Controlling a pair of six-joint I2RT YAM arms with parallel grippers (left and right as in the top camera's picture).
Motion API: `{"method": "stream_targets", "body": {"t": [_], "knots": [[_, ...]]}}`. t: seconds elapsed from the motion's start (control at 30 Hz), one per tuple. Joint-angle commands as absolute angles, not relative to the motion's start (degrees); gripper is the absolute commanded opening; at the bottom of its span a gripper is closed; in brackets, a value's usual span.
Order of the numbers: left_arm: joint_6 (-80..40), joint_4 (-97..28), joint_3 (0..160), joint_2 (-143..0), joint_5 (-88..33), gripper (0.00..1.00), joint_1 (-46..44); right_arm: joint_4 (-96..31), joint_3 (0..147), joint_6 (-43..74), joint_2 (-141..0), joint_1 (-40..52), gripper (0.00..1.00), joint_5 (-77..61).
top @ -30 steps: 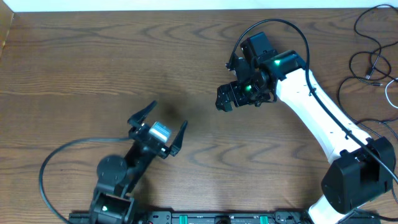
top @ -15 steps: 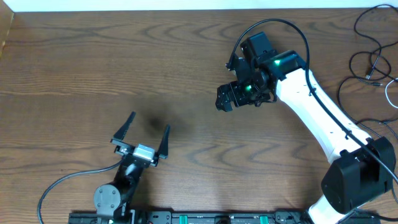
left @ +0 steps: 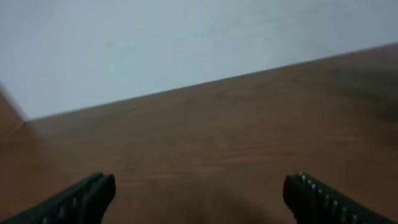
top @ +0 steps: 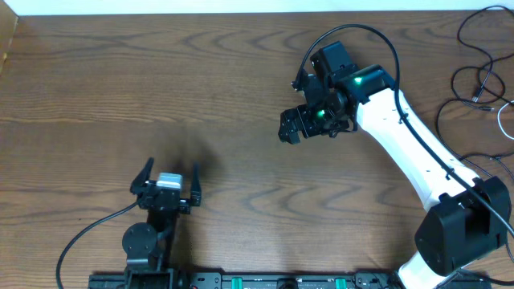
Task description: Untangle cables
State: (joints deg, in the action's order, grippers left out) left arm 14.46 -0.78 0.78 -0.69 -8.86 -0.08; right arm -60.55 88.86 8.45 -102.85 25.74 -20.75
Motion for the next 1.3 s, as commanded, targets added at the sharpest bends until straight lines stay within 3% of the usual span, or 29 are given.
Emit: {"method": "stream_targets", "body": {"t": [0.0,1.27], "knots": [[9.80,-4.19,0.23,-0.05,1.06,0.91,0.21,-60.64,89.17,7.62,-102.54,25.98,0.99,-20.95],[10.37,-3.97,0.23,-0.23,3.49,0.91,-0.23,-60.66,89.17,7.62,-102.54,25.74,0.99,-20.49]]}}
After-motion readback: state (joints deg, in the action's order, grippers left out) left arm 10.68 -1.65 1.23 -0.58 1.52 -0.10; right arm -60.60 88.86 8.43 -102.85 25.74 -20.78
